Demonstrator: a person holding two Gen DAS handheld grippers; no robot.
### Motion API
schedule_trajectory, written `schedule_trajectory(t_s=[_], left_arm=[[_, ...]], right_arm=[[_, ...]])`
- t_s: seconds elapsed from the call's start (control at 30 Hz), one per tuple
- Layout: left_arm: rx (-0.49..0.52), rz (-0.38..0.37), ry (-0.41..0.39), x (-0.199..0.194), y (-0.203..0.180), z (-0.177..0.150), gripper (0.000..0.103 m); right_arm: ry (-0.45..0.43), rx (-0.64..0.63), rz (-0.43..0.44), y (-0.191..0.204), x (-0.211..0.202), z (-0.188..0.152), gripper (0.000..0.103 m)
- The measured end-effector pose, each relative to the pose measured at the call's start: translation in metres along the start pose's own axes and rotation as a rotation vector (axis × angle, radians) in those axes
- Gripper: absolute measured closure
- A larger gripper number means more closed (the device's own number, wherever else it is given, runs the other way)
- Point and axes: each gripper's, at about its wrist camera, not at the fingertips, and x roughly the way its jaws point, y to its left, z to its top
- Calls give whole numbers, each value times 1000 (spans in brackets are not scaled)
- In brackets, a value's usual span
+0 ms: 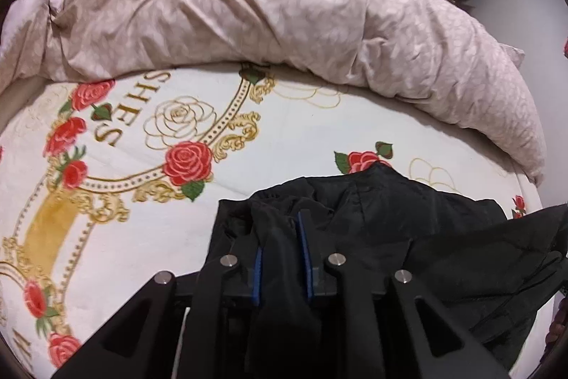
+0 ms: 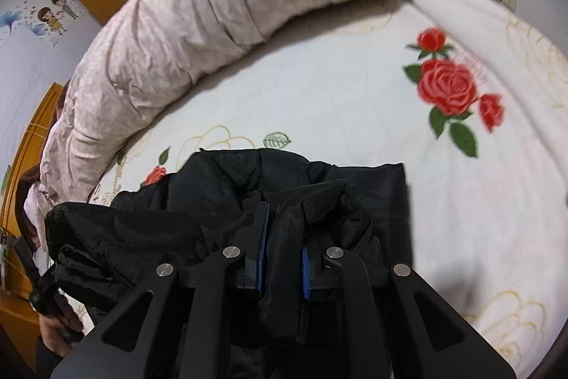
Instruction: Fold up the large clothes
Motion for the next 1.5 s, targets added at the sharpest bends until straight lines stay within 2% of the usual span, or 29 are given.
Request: schedule_trajectory(t_s=[0.07, 0.17, 0.27, 0.3, 0.33, 0.4, 0.43, 0.57, 0.63, 0.77, 0.9, 1.0, 1.1, 1.27, 1.5], left_arm=[[-11, -18, -5, 3, 1, 2, 81], [-51, -69, -11, -3, 6, 8, 73], [-76, -124, -62, -20, 8, 16, 47], [-72, -123, -87, -25, 7, 19, 35], [-62, -114, -127, -34, 5, 23, 29], [-55, -118, -165, -44, 4, 30, 29], [-56, -115, -168, -47, 4, 33, 29], [-26, -101, -186, -58, -1, 36, 29], [-11, -108, -200, -66, -4, 33, 29], [84, -165, -175, -71, -28, 16, 29], [189, -213, -74, -35, -65, -1, 29], [209, -167, -25, 1, -76, -1, 29], [217, -114, -21, 31, -76, 4, 29], [221, -90, -29, 66, -75, 6, 27], [199, -72, -42, 101, -78, 7, 27]], right_arm=[[14, 11, 14, -2, 3, 3, 86], [9, 4, 51, -1, -5, 6, 80], [-20, 19, 142, -1, -21, 10, 54], [-33, 32, 169, 0, -25, 12, 42], [-49, 49, 192, 0, -29, 14, 37], [-96, 77, 207, -1, -38, 17, 35], [-137, 68, 184, 0, -45, 18, 34], [-187, 21, 140, 7, -59, 16, 34], [-211, -42, 105, 15, -66, 9, 34], [-171, -163, 69, 35, -55, -4, 34], [-71, -255, 9, 54, -12, -14, 34], [-25, -291, -103, 56, 27, -7, 34], [34, -292, -155, 46, 64, 2, 34], [49, -282, -199, 34, 93, 10, 32], [14, -265, -230, 30, 119, 15, 31]])
